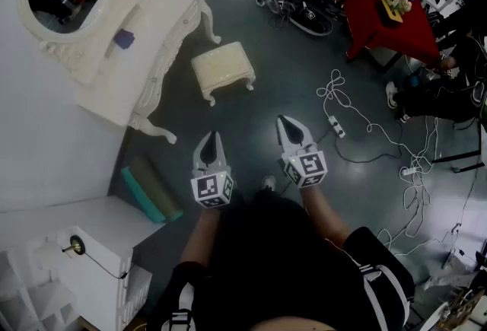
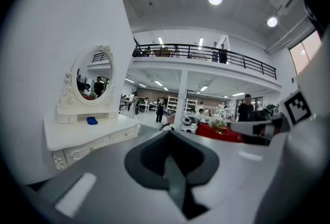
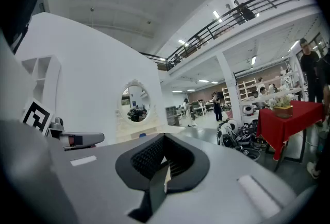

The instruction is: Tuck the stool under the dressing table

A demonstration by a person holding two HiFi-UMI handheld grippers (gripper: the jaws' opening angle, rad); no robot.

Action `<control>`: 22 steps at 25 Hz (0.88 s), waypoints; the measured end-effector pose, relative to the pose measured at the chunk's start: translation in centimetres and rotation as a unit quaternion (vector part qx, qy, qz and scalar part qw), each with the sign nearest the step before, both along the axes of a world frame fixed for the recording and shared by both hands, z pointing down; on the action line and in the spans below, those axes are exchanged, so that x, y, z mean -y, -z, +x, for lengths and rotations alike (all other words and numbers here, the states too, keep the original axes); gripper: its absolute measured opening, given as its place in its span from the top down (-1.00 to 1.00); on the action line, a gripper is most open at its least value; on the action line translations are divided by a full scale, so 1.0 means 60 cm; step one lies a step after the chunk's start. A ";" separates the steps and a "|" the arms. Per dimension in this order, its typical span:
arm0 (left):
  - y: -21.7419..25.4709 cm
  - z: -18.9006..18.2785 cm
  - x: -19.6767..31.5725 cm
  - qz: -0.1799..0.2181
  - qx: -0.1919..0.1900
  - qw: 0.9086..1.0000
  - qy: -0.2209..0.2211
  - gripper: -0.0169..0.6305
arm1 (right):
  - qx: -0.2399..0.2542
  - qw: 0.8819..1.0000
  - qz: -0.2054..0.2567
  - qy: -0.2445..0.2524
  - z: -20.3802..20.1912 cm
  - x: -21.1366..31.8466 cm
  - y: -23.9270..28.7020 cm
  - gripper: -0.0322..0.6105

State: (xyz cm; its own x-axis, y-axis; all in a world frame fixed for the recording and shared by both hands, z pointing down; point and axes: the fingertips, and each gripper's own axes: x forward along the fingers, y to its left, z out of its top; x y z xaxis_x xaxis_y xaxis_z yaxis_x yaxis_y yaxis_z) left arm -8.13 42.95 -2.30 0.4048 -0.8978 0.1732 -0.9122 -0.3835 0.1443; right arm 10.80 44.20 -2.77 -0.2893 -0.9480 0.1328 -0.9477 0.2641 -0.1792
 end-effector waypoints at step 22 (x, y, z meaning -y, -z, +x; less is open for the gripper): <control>-0.017 0.059 -0.028 0.004 0.015 1.000 0.022 0.92 | 0.010 1.000 -0.003 0.028 0.064 -0.008 -0.033 0.90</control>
